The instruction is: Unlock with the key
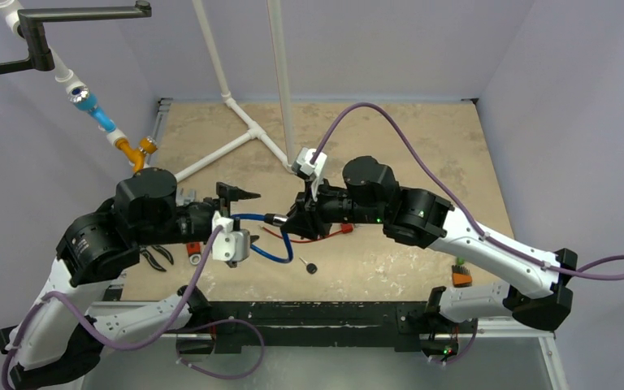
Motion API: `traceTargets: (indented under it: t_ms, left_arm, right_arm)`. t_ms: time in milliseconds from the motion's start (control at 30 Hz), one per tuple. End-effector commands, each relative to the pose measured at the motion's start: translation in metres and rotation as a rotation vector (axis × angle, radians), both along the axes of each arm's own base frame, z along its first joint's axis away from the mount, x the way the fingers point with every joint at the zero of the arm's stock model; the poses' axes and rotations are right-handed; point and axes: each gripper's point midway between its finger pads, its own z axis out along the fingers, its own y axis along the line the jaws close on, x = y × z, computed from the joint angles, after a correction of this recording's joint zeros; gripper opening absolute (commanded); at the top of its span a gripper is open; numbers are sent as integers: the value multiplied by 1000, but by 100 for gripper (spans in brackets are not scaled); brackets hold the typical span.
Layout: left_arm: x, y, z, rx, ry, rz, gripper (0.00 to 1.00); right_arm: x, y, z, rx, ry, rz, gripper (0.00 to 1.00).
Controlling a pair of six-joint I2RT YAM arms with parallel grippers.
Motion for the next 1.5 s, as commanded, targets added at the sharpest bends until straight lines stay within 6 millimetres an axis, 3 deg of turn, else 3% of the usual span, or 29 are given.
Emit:
traceTargets:
  t_ms: [0, 133, 300, 667, 1033, 1233, 1367, 1433, 1467]
  left_arm:
    - [-26, -12, -17, -25, 377, -20, 75]
    - [-30, -20, -28, -34, 578, -30, 77]
    - [-23, -28, -36, -58, 671, -23, 77]
    - [-38, -41, -19, -193, 801, -88, 69]
    - [-20, -39, -10, -315, 711, 23, 36]
    - [-26, -41, -5, -327, 736, -11, 21]
    - [-26, -39, -11, -316, 713, -8, 0]
    - [-23, -36, -15, -308, 687, 8, 0]
    - [-20, -35, -17, -305, 677, 24, 0]
  right_arm:
    - [-12, -3, 55, 122, -97, 68, 0]
    - [-20, -3, 62, 127, -104, 97, 0]
    - [-24, -2, 70, 131, -115, 112, 0]
    - [-27, 6, 87, 203, -147, 107, 0]
    - [-36, 12, 94, 257, -130, 113, 0]
    - [-41, 18, 89, 269, -119, 111, 0]
    - [-42, 17, 88, 286, -117, 100, 0]
    - [-43, 13, 92, 300, -119, 100, 0]
    - [-44, 12, 94, 306, -119, 99, 5]
